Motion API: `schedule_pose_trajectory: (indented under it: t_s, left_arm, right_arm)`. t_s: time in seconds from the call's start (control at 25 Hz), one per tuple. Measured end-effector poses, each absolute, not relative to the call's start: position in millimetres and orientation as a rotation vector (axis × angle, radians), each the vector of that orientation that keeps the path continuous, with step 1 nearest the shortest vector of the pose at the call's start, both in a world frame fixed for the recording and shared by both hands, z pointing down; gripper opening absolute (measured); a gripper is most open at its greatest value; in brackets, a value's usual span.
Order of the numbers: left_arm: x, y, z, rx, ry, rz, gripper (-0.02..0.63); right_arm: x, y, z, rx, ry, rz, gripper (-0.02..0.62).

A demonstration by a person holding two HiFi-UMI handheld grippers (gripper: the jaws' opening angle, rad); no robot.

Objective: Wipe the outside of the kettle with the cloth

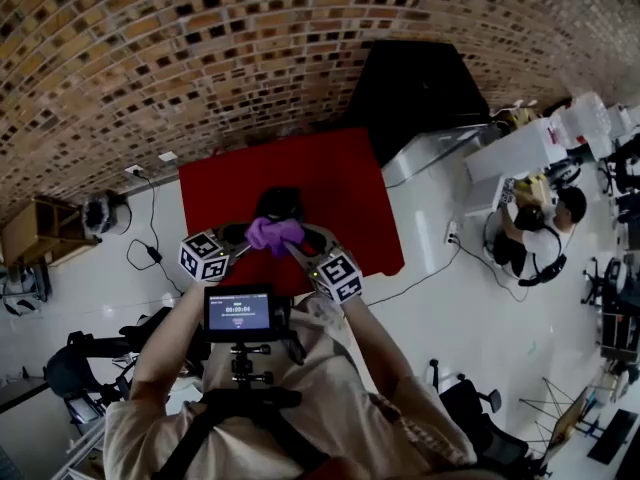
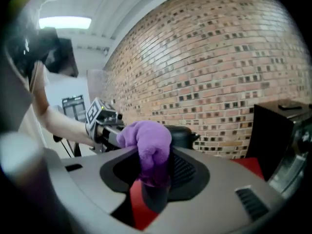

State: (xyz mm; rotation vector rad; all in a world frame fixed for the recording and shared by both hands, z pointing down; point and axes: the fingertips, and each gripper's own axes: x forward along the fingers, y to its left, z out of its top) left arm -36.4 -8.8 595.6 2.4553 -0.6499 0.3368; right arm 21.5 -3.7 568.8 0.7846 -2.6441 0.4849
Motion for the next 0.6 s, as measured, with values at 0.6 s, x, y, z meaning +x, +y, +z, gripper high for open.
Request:
schedule_pose_trajectory:
  t_s: [0.6]
  left_arm:
    - [-41.3,33.8,494.6,2.698,-0.343,0.097,0.095]
  right_arm:
    - [47.7,-110.4,575.7,0.524,-2.845,1.124,0.167]
